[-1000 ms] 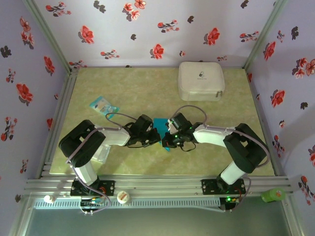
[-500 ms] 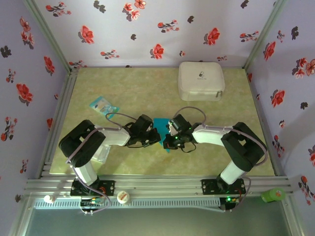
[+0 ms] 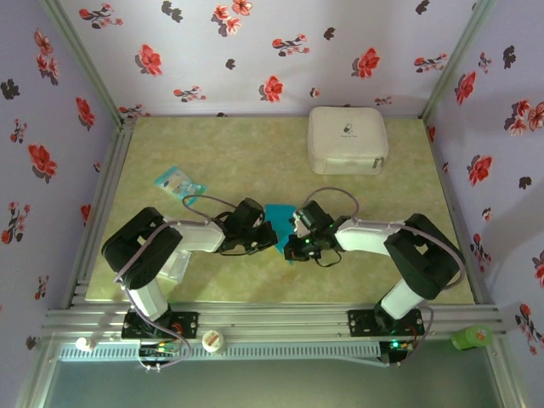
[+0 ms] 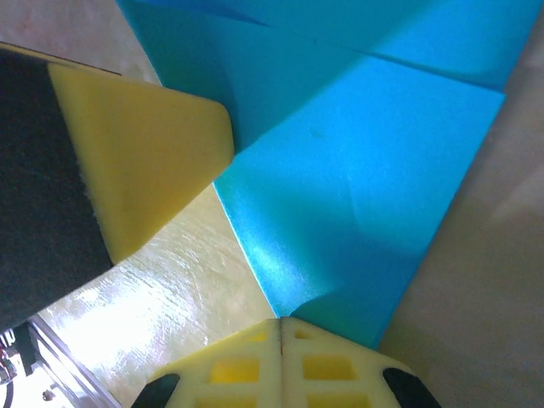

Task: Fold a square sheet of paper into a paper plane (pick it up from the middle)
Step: Third fold the triangle at the center of the table.

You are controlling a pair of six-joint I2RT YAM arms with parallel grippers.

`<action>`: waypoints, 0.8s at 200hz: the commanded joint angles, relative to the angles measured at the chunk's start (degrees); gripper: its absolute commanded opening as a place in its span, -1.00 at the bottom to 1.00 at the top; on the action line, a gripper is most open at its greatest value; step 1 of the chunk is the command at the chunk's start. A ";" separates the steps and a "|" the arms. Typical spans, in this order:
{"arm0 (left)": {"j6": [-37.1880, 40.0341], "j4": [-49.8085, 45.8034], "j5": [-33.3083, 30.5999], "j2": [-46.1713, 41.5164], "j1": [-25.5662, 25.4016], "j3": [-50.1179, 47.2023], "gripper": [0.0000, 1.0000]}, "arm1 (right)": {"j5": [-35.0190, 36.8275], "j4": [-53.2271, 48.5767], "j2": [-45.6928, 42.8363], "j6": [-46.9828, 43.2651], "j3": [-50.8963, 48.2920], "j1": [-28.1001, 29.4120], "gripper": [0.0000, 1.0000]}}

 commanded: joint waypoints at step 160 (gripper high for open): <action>1.43 -4.82 -2.56 1.55 0.26 -0.03 -1.00 | -5.31 -2.13 -10.96 0.93 -4.79 -1.92 -0.90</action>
